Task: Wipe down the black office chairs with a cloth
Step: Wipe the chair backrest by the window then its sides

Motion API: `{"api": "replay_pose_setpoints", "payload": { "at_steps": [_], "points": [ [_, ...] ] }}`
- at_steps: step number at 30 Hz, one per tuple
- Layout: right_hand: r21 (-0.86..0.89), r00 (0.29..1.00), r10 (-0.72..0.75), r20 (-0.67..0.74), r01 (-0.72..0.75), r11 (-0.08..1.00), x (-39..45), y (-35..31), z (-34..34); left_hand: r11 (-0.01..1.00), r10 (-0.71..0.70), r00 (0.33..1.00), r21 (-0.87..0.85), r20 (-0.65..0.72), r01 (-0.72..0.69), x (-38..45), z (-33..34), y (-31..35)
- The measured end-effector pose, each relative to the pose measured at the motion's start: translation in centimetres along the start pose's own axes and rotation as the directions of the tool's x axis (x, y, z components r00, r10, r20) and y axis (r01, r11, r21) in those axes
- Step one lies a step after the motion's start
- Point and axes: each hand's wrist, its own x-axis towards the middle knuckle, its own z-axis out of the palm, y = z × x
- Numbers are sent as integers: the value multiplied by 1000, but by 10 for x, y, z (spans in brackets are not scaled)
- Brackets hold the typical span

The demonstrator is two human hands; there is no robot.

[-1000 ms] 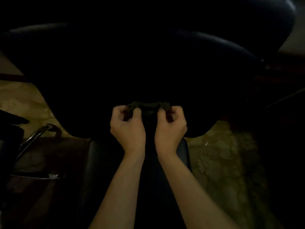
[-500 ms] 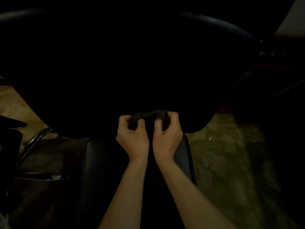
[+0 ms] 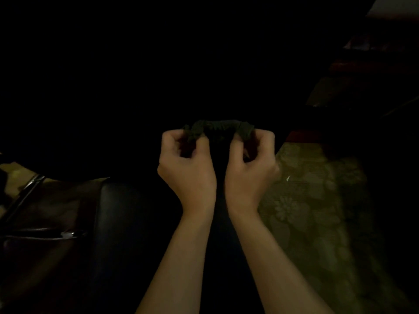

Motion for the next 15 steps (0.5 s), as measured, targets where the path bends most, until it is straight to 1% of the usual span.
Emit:
{"api": "replay_pose_setpoints", "payload": {
  "at_steps": [3,6,7,11,15],
  "points": [
    [-59,997,-72,24,73,996,-5,25,5,999,25,1000,28,13,-25,-3,3,-23],
    [-118,977,-198,78,206,971,-10,50,4,988,110,994,112,11,-110,-7,3,-48],
    [-123,972,-216,92,227,966,-12,55,4,981,136,991,139,18,-137,-7,1,-56],
    [-111,969,-230,95,240,964,-19,80,6,972,172,985,159,0,-170,-8,4,-87],
    [-49,960,-268,79,272,961,-25,95,6,957,251,968,156,-12,-246,-11,3,-102]
  ]
}}
